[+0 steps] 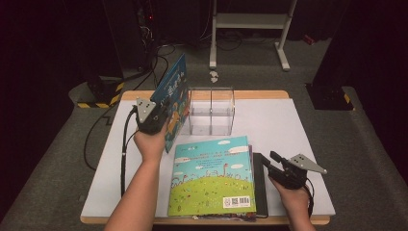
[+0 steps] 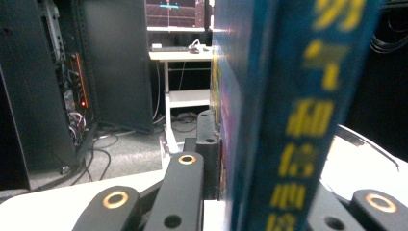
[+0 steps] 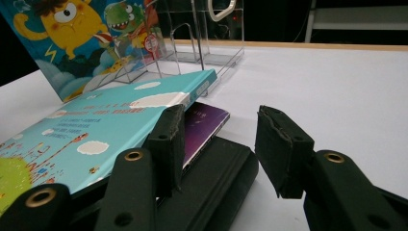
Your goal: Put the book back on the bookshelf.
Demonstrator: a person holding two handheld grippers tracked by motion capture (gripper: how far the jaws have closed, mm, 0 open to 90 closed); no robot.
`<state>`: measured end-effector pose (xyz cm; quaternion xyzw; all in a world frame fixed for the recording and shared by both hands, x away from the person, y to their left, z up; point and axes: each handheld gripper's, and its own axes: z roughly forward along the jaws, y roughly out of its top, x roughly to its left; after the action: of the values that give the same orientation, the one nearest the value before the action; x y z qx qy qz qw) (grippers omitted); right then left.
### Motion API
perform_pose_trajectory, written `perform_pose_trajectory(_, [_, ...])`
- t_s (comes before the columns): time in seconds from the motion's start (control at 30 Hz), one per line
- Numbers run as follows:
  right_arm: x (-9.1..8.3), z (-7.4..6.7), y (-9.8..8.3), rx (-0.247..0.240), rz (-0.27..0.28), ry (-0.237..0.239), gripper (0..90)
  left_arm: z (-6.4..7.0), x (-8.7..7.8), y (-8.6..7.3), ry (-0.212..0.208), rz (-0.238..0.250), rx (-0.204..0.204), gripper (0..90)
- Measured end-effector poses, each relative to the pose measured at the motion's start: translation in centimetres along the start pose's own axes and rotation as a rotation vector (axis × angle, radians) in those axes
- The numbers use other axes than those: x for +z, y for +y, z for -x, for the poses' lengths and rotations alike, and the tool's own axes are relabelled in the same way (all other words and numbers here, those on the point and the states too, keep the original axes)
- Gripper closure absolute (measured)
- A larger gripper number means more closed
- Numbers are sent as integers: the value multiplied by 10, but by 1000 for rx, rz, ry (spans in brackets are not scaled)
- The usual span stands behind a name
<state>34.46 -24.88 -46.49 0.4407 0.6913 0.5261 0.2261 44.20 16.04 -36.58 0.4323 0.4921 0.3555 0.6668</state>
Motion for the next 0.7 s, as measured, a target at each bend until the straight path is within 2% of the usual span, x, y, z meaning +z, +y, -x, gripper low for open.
perform_pose_trajectory(0.07, [0,0,0,0,0,1,529,-1,-1,1,6,-14,16,803])
perform_pose_trajectory(0.2, [-1,-1,1,0,5,1,529,-5,-4,3,6,-55,11,782])
perform_pose_trajectory(0.43, [-2,-1,1,2,8,2,528,-9,-9,1,23,-89,0,761])
perform_pose_trajectory(0.6, [-1,-2,1,1,7,5,529,-10,-10,0,49,-75,2,793])
perform_pose_trajectory(0.67, [0,-2,1,1,6,6,529,-11,-10,0,41,-71,-23,813])
perform_pose_trajectory(0.7, [0,-2,1,1,5,6,529,-10,-10,0,39,-69,-20,819])
